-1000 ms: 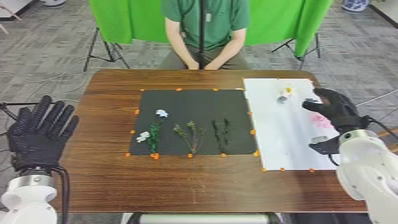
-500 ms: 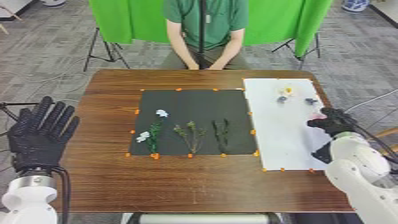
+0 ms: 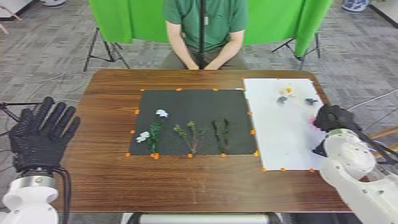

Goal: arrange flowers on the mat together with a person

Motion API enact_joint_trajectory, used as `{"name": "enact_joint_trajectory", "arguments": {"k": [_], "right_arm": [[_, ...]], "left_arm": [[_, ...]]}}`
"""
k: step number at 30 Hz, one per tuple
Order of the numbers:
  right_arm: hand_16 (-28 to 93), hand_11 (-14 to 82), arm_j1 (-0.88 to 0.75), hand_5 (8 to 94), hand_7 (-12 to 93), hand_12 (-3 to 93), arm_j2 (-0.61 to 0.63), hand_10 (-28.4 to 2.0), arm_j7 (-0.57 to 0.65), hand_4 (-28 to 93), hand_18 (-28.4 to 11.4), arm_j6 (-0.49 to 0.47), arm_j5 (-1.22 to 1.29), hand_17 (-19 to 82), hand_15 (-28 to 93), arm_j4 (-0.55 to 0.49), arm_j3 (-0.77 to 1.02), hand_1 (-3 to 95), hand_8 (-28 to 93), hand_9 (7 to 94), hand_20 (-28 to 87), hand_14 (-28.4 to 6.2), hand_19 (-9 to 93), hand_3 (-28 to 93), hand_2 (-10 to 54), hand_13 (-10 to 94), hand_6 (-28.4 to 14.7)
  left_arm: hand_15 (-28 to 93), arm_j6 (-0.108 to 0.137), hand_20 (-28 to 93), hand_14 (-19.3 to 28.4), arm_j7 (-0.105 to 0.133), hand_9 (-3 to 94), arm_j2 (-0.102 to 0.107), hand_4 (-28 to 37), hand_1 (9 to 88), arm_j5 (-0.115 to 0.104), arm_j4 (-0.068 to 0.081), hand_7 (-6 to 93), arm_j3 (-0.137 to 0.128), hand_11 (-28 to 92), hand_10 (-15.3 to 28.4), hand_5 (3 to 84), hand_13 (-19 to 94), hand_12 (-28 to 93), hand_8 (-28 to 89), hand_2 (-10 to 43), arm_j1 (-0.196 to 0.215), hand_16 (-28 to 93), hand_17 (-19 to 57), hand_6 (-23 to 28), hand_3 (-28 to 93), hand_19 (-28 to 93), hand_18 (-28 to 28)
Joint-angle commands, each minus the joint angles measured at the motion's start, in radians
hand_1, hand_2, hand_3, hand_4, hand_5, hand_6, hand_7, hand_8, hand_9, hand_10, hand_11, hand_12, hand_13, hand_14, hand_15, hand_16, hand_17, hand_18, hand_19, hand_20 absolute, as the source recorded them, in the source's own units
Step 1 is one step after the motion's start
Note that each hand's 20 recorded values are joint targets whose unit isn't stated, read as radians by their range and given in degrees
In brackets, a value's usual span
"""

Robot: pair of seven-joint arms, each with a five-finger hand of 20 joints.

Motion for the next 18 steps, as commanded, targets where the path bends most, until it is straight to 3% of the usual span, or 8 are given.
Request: {"name": "enact_joint_trajectory", "arguments": {"k": [1,9,18], "right_arm": [[44,24.8,-0.003,62.0,47,49.5,-0.011,-8.6,0.045,-28,-17.1,0.103,-0.079,25,53,0.012,-0.078,59.9,-4,68.4,32,-7.4,71,67,-5.6,51,2.3],[46,26.8,0.005,62.6,48,51.2,0.008,-8.3,0.003,-28,-17.9,0.229,-0.119,26,53,-0.151,-0.106,60.1,-2,69.3,33,-7.6,72,68,-5.8,52,2.4],[46,26.4,0.192,62.4,48,50.7,-0.063,-8.4,-0.144,-28,-17.7,0.248,-0.017,26,53,-0.279,-0.302,59.7,-1,69.1,33,-7.5,72,69,-5.6,52,2.2]], "left_arm": [[29,-0.002,12,13.1,-0.006,34.0,-0.005,-28.3,28.8,0.0,0.006,13.0,0.011,20,14.1,37.7,26,9,-11,12.5,0.01,-7,-6.2,6.8,71,31,13.3],[29,0.002,12,13.1,-0.008,34.0,-0.007,-28.3,28.8,-0.001,0.005,13.0,0.009,20,14.1,37.6,26,9,-11,12.5,0.015,-7,-6.2,6.7,71,31,13.3],[29,0.0,12,13.1,-0.017,33.9,-0.002,-28.3,28.7,0.001,0.01,13.1,0.014,19,14.1,37.6,26,9,-11,12.4,0.005,-7,-6.3,6.7,72,32,13.3]]}}
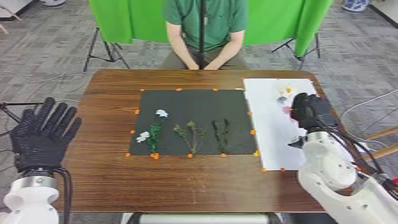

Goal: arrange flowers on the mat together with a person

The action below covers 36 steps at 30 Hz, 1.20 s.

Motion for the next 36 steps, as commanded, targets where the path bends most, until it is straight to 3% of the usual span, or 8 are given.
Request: {"name": "enact_joint_trajectory", "arguments": {"k": [1,8,14,17,19,21,23,36], "right_arm": [[46,26.3,0.208,62.6,48,50.7,-0.098,-8.4,-0.133,-28,-17.7,-0.004,0.084,26,52,-0.083,-0.172,59.7,-1,69.0,33,-7.4,72,69,-5.6,52,2.2],[46,25.5,0.317,62.5,48,50.1,-0.217,-8.6,-0.181,-28,-17.7,-0.086,0.134,26,52,-0.031,-0.319,59.4,-1,68.9,33,-7.5,72,69,-5.5,52,2.1],[45,25.0,0.388,62.4,48,49.9,-0.301,-8.8,-0.19,-28,-17.8,-0.133,0.132,26,52,0.049,-0.432,59.3,0,68.9,33,-7.4,72,69,-5.6,52,2.1],[45,24.6,0.414,62.3,48,49.7,-0.339,-8.8,-0.184,-28,-17.7,-0.164,0.144,26,51,0.097,-0.462,59.1,0,68.8,33,-7.4,71,69,-5.7,52,2.1],[44,22.9,0.419,62.3,48,48.3,-0.356,-8.9,-0.173,-28,-17.6,-0.203,0.147,26,50,0.106,-0.465,59.1,0,68.6,33,-7.2,71,69,-5.6,51,2.1],[42,20.3,0.42,62.3,48,46.5,-0.366,-8.8,-0.169,-28,-17.6,-0.201,0.143,25,48,0.112,-0.472,58.9,-1,68.0,32,-7.0,70,69,-5.5,51,2.1],[41,18.9,0.432,62.2,48,45.8,-0.371,-8.9,-0.166,-28,-17.5,-0.186,0.127,25,47,0.125,-0.491,58.8,-1,67.8,32,-7.0,70,69,-5.4,50,2.1],[37,12.9,0.448,62.3,49,39.1,-0.43,-9.3,-0.178,-28,-17.2,-0.229,0.127,24,43,0.226,-0.539,58.6,-1,65.9,30,-7.4,68,69,-5.5,49,2.1]], "left_arm": [[29,-0.001,12,13.1,-0.016,33.9,-0.002,-28.3,28.7,0.0,0.011,13.0,0.012,19,14.1,37.6,26,9,-11,12.4,0.005,-7,-6.3,6.7,72,32,13.3],[29,-0.002,12,13.2,-0.035,33.9,0.01,-28.3,28.7,0.004,0.022,13.1,0.025,19,14.1,37.6,26,9,-11,12.4,-0.018,-7,-6.3,6.7,71,32,13.4],[29,0.0,12,13.2,-0.037,33.9,0.021,-28.3,28.7,0.002,0.022,13.1,0.03,19,14.1,37.6,26,9,-11,12.4,-0.022,-7,-6.3,6.8,71,31,13.3],[29,0.0,12,13.2,-0.042,33.8,0.022,-28.3,28.7,0.005,0.031,13.0,0.038,19,14.1,37.6,26,9,-11,12.4,-0.036,-7,-6.2,6.7,71,31,13.3],[29,0.011,12,13.2,-0.042,33.8,0.022,-28.3,28.7,-0.003,0.032,13.0,0.046,19,14.1,37.6,26,9,-11,12.4,-0.039,-7,-6.3,6.7,71,32,13.3],[29,0.005,12,13.2,-0.044,33.9,0.021,-28.3,28.8,-0.017,0.034,13.1,0.051,19,14.1,37.6,26,9,-11,12.4,-0.041,-7,-6.3,6.7,71,32,13.4],[29,0.005,12,13.2,-0.047,33.9,0.022,-28.3,28.7,-0.01,0.036,13.1,0.056,19,14.1,37.7,26,9,-11,12.4,-0.043,-7,-6.2,6.7,71,31,13.3],[29,0.01,12,13.2,-0.048,34.0,0.022,-28.3,28.7,-0.014,0.033,13.1,0.059,20,14.1,37.7,26,9,-11,12.5,-0.043,-7,-6.2,6.8,71,32,13.3]]}}
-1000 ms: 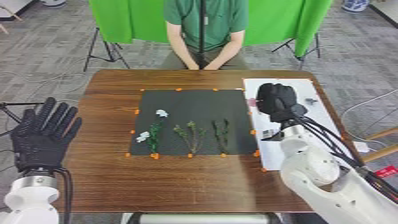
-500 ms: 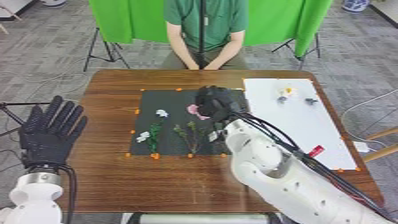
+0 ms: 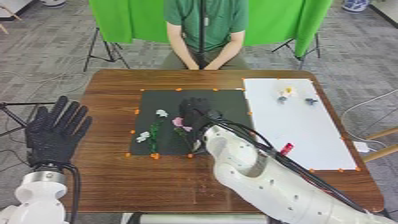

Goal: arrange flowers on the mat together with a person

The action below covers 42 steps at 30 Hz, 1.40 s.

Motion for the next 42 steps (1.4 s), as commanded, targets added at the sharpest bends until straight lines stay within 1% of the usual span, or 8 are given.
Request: {"name": "enact_joint_trajectory", "arguments": {"k": [1,7,11,19,24,32,36,42], "right_arm": [[36,13.8,-0.004,62.1,48,36.9,-0.03,-9.4,-0.001,-28,-17.2,-0.031,-0.013,24,42,0.033,0.0,58.7,-2,65.2,29,-7.1,68,69,-5.6,49,2.0],[32,17.1,-0.018,62.1,42,28.9,-0.026,-10.2,0.007,-28,-17.0,-0.053,0.005,24,40,0.018,0.014,58.4,-5,62.4,26,-8.0,66,70,-5.9,48,1.4],[20,20.9,-0.03,61.1,36,20.3,-0.022,-12.5,-0.001,-28,-16.5,-0.015,0.023,23,41,0.011,0.014,57.3,-7,59.6,20,-10.6,63,71,-6.9,46,0.1],[16,17.3,-0.056,58.0,28,17.2,-0.019,-13.2,-0.012,-28,-15.5,-0.038,0.023,23,36,0.001,0.041,53.3,-9,57.2,14,-10.9,60,77,-7.9,45,0.0],[15,15.4,-0.075,52.8,20,15.6,-0.013,-14.5,-0.019,-28,-16.1,-0.045,0.029,22,36,-0.018,0.067,48.7,-15,53.3,11,-11.9,61,81,-9.4,43,-3.5],[14,14.0,-0.183,46.1,17,15.2,0.05,-17.0,-0.055,-28,-16.9,-0.002,0.162,19,36,-0.211,0.223,41.4,-13,46.8,10,-14.2,60,81,-9.5,38,-5.7],[13,13.3,-0.259,45.4,17,15.3,0.1,-17.7,-0.079,-26,-17.2,0.023,0.353,18,35,-0.309,0.366,35.4,-12,45.7,9,-15.0,59,79,-7.1,36,-5.4],[14,10.4,-0.399,43.7,14,16.0,0.147,-18.7,-0.202,-23,-18.1,0.01,0.71,17,32,-0.381,0.634,29.2,-11,43.0,7,-16.3,55,75,-9.4,35,-6.2]], "left_arm": [[29,0.008,12,13.2,-0.009,34.0,0.001,-28.3,28.8,-0.006,0.008,13.1,0.011,20,14.1,37.7,26,9,-11,12.5,0.008,-7,-6.2,6.8,71,32,13.3],[30,0.016,12,13.2,-0.013,34.0,0.001,-28.3,29.1,-0.008,0.01,13.5,0.009,20,14.1,37.8,26,9,-11,12.7,0.007,-7,-6.2,6.7,71,32,13.3],[30,0.014,12,13.3,-0.014,34.2,0.004,-28.3,29.3,-0.01,0.012,13.6,0.013,20,14.2,37.9,26,9,-11,12.8,0.001,-7,-6.1,6.7,72,31,13.3],[30,0.011,12,13.2,-0.006,34.1,0.002,-28.3,28.9,-0.021,0.012,13.6,0.012,20,14.2,37.9,26,9,-11,12.9,0.0,-7,-6.1,6.7,71,31,13.3],[30,0.009,12,13.2,-0.011,34.1,0.001,-28.3,28.7,-0.025,0.017,13.5,0.015,20,14.2,37.9,26,9,-11,12.9,-0.006,-7,-6.1,6.7,71,31,13.3],[30,-0.004,12,13.2,0.0,34.1,-0.004,-28.3,28.5,-0.019,0.006,13.5,-0.002,20,14.2,37.8,26,9,-11,12.9,0.016,-7,-6.1,6.7,71,31,13.3],[30,-0.007,12,13.2,0.002,34.0,-0.005,-28.3,28.4,-0.02,0.01,13.5,-0.002,20,14.1,37.8,26,9,-11,12.8,0.011,-7,-6.0,6.7,71,31,13.3],[30,-0.008,12,13.3,0.015,34.0,-0.007,-28.3,28.4,-0.016,-0.004,13.5,-0.028,20,14.2,37.8,26,9,-11,12.8,0.039,-7,-6.0,6.7,71,31,13.3]]}}
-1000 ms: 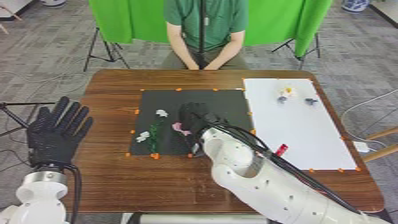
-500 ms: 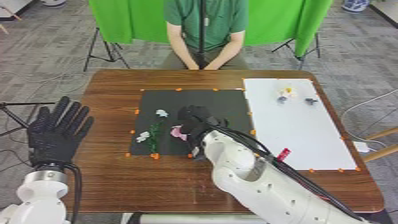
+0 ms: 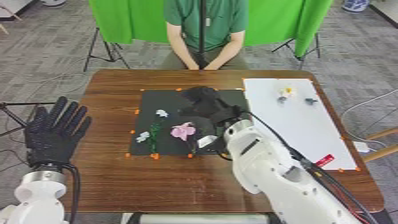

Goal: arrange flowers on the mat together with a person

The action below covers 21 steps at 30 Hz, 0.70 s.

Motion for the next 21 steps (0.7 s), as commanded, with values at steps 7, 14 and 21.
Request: {"name": "enact_joint_trajectory", "arguments": {"k": [7,14,21], "right_arm": [[15,7.6,-0.257,40.9,12,16.9,0.115,-18.4,-0.233,-22,-17.2,-0.028,0.785,14,28,-0.063,0.527,27.6,-9,39.3,7,-16.5,49,72,-6.3,31,-6.2],[16,7.2,-0.384,41.1,13,17.0,0.154,-18.0,-0.256,-23,-16.7,0.072,0.818,14,26,-0.074,0.669,28.8,-10,39.5,8,-16.2,47,72,-4.8,30,-5.6],[17,5.3,-0.537,43.0,12,14.6,0.173,-14.2,-0.309,-22,-17.1,0.145,0.91,12,22,-0.094,0.801,18.5,-10,40.9,10,-16.0,44,69,7.1,30,-2.3]], "left_arm": [[30,-0.003,12,13.2,0.051,34.1,-0.028,-28.3,28.4,-0.006,-0.024,13.5,-0.051,20,14.2,37.7,26,9,-11,12.7,0.079,-7,-6.0,6.6,71,31,13.3],[30,-0.012,12,13.2,0.054,34.1,-0.015,-28.3,28.5,-0.005,-0.022,13.5,-0.051,20,14.2,37.8,26,8,-11,12.7,0.075,-7,-6.1,6.6,71,31,13.3],[29,-0.01,12,13.1,0.059,34.0,-0.02,-28.3,28.4,-0.008,-0.024,13.1,-0.051,19,14.1,37.7,26,9,-11,12.5,0.077,-7,-6.0,6.7,71,31,13.3]]}}
